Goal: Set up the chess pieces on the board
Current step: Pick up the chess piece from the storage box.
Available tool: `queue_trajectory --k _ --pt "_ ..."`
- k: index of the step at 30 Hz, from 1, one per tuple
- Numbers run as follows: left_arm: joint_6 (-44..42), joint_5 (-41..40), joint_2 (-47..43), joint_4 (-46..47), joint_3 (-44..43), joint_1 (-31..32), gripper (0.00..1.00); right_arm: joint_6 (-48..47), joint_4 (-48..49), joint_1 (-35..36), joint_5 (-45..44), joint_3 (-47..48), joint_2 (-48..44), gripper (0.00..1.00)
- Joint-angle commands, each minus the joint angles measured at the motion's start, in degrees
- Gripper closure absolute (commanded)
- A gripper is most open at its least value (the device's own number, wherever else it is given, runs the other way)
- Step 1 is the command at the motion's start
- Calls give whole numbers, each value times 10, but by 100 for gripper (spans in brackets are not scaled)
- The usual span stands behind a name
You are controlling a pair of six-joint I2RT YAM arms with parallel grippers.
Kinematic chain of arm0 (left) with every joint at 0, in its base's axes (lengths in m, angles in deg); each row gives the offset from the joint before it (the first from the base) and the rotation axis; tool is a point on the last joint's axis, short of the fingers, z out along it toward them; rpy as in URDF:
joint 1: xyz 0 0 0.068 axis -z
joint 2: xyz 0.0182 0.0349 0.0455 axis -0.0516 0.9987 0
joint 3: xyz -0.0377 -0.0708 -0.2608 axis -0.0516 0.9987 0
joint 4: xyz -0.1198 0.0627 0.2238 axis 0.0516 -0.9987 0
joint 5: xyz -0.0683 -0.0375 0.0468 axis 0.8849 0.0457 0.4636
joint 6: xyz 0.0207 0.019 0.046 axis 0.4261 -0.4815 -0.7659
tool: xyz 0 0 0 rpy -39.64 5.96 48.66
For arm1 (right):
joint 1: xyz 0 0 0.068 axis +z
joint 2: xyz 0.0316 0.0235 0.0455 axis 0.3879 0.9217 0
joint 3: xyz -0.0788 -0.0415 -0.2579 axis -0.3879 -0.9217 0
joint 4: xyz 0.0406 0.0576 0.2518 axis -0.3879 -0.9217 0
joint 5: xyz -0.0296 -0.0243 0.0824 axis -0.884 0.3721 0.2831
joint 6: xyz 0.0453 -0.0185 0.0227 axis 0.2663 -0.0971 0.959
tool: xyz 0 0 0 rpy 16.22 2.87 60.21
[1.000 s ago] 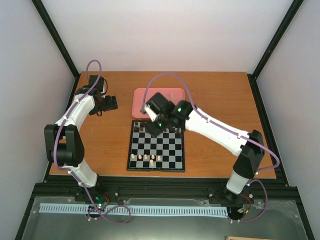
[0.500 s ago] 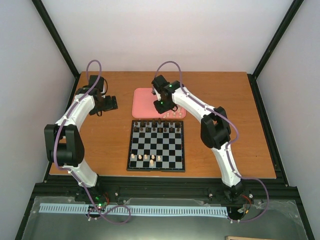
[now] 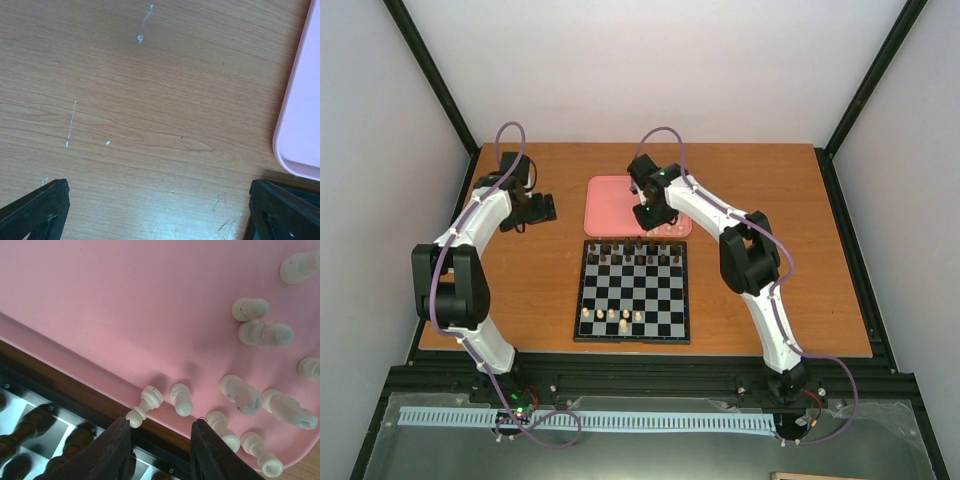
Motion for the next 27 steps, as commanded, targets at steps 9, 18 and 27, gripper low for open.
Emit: queue_trajectory --k 9,18,27 --pt "-3 2 9 -1 -9 4 0 7 8 -11 -42 -12 35 66" --pt "-4 0 21 -5 -19 3 0 5 8 -20 -22 13 61 67" --pt "-3 2 34 -7 -28 3 0 4 9 -21 -13 22 70 73"
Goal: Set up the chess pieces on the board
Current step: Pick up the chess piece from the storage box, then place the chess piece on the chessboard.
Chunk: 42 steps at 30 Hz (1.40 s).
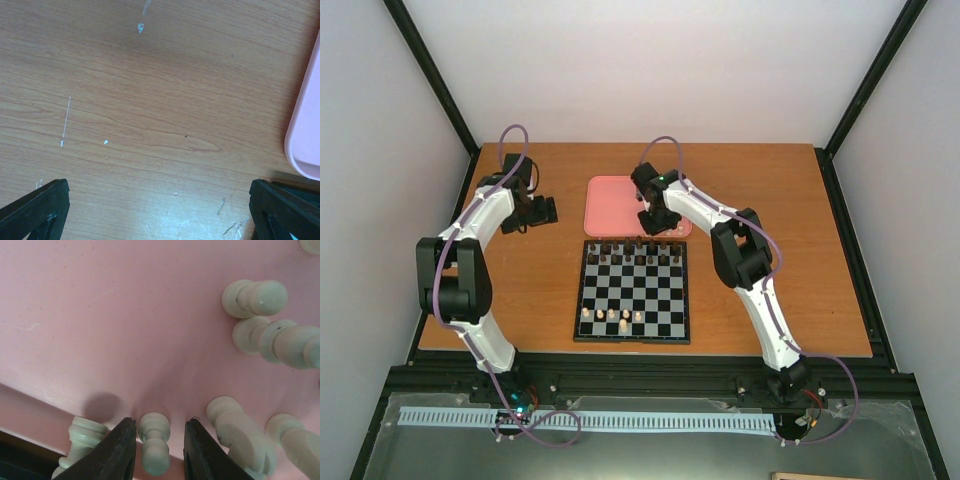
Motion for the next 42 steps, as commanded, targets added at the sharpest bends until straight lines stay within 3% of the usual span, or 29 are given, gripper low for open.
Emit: queue_trajectory --k 1,15,30,35,42 --pt "-3 1 10 -4 -27 3 0 1 -2 -4 6 23 10 74" --pt "-1 3 10 -6 -30 3 0 0 -9 -4 11 33 -7 97" --pt "1 10 0 -1 -26 3 0 -1 -25 -1 38 39 -114 97" --pt "1 12 -2 0 -29 3 0 1 -31 25 41 -30 -184 97" --pt "1 9 -7 -1 -31 3 0 30 -4 93 61 -232 -340 97"
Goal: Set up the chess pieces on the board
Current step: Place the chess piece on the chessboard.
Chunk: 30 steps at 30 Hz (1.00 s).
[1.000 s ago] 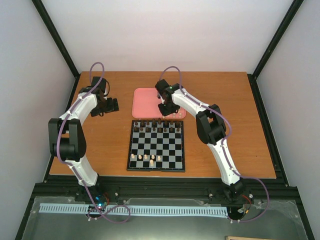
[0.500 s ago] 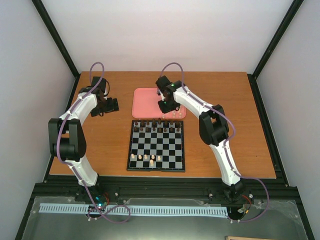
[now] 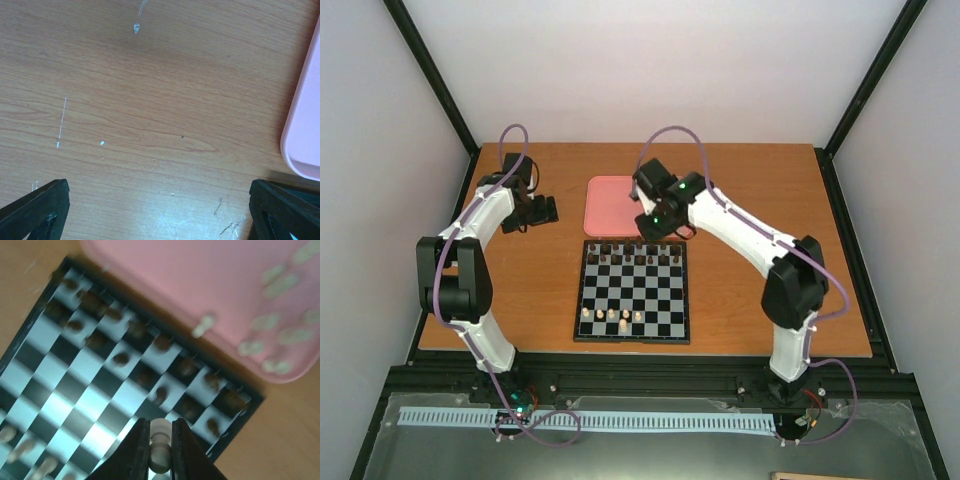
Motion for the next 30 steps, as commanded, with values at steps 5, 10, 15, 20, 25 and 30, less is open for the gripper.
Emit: queue_trajectory --k 5,10,15,20,25,30 --pt "0 -1 -19 3 -21 3 0 52 7 76 42 -202 -147 97" --pt "0 -3 -22 7 -16 3 0 75 46 133 52 -286 -176 97" --pt "0 -6 -25 10 -13 4 0 77 84 170 55 -326 -172 97" --pt "-1 -5 -29 9 -12 4 0 79 108 172 62 -355 -161 97" --pt "-1 -4 -30 12 -8 4 0 78 128 176 62 -372 -144 97" --pt "-1 -2 -28 13 -8 4 0 77 137 178 61 -373 -131 97"
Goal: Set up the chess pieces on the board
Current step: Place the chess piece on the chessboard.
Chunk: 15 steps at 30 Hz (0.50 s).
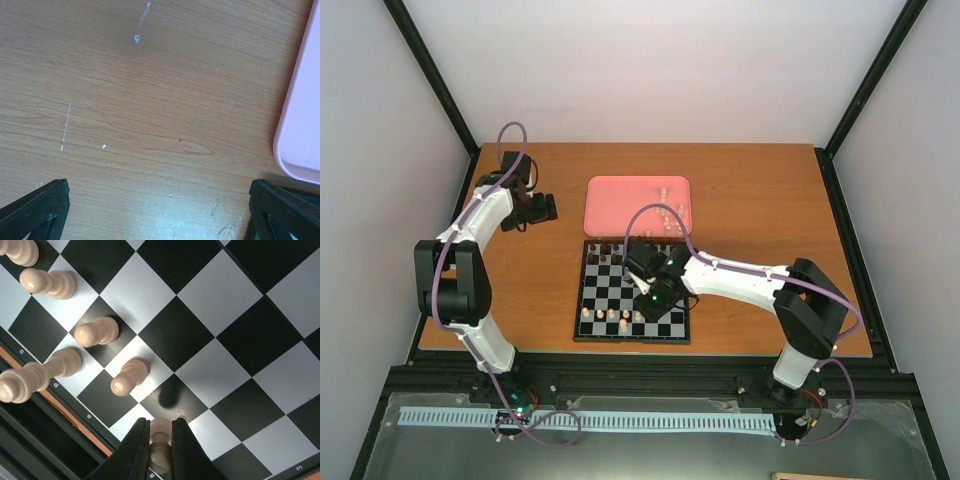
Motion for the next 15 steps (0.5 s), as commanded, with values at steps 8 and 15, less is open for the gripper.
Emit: queue_trajectory --k 8,15 --pt "-1 3 -13 9 -9 4 0 7 29 7 -16 -4 29 97" --pt "-1 3 -13 9 -9 4 0 9 29 7 -36 -4 39 97"
